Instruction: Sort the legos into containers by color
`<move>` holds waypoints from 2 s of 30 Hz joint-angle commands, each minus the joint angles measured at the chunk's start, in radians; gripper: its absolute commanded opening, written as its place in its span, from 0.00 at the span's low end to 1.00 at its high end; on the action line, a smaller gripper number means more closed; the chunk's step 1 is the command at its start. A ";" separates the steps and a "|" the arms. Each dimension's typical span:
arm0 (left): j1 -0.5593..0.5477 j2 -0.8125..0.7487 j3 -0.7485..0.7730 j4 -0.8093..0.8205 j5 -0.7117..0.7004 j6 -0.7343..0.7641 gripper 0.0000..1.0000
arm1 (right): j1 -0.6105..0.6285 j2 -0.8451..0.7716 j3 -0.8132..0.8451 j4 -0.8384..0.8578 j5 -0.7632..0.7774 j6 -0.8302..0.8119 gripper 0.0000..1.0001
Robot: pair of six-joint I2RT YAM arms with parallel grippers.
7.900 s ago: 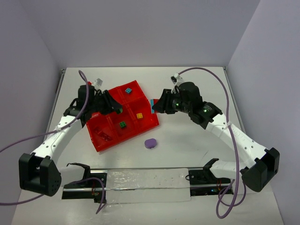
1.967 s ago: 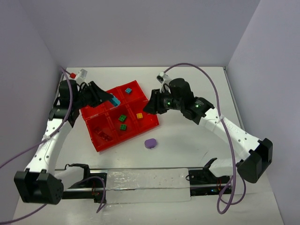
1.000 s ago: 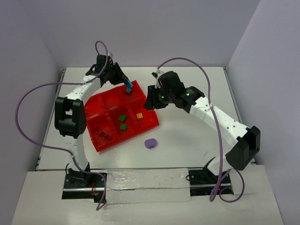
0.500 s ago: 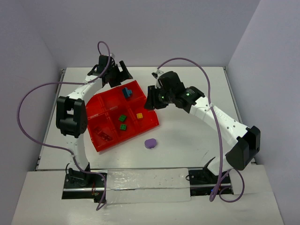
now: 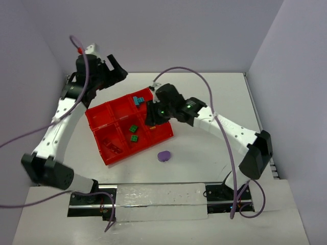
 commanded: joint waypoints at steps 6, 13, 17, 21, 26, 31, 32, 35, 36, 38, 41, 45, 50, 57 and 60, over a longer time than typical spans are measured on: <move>0.012 -0.334 -0.092 -0.106 -0.204 -0.031 0.95 | 0.134 0.228 0.156 0.206 -0.083 0.022 0.11; 0.017 -0.375 -0.040 -0.185 -0.216 -0.022 0.95 | 0.209 0.464 0.358 0.191 -0.134 0.044 0.15; 0.017 -0.402 -0.052 -0.190 -0.223 -0.020 0.95 | 0.214 0.544 0.459 0.165 -0.141 0.051 0.25; 0.017 -0.416 -0.053 -0.208 -0.239 -0.016 0.95 | 0.217 0.619 0.558 0.124 -0.141 0.045 0.63; 0.017 -0.430 -0.063 -0.209 -0.247 -0.020 0.95 | 0.221 0.616 0.583 0.115 -0.137 0.042 0.85; 0.017 -0.433 -0.063 -0.217 -0.252 -0.023 0.95 | 0.220 0.553 0.560 0.104 -0.093 0.027 0.86; 0.017 -0.433 -0.063 -0.222 -0.256 -0.022 0.95 | 0.218 0.517 0.531 0.105 -0.064 0.017 0.86; 0.017 -0.429 -0.065 -0.234 -0.266 -0.020 0.95 | 0.210 0.401 0.414 0.109 0.033 -0.004 0.86; 0.017 -0.431 -0.074 -0.233 -0.266 -0.020 0.95 | 0.200 0.362 0.356 0.113 0.059 -0.006 0.86; 0.017 -0.432 -0.082 -0.227 -0.263 -0.019 0.95 | 0.176 0.279 0.303 0.117 0.082 -0.007 0.87; 0.017 -0.430 -0.102 -0.223 -0.254 -0.022 0.95 | 0.112 0.121 0.118 0.127 0.153 0.009 0.89; 0.017 -0.436 -0.122 -0.208 -0.246 -0.025 0.95 | -0.001 -0.069 -0.072 0.117 0.220 0.029 0.95; 0.019 -0.424 -0.121 -0.210 -0.243 -0.020 0.95 | -0.129 -0.239 -0.193 0.063 0.328 0.017 1.00; 0.019 -0.428 -0.158 -0.170 -0.214 -0.016 0.95 | -0.252 -0.346 -0.251 -0.004 0.413 0.017 1.00; 0.019 -0.433 -0.178 -0.148 -0.208 -0.008 0.95 | -0.299 -0.381 -0.271 -0.026 0.429 0.016 1.00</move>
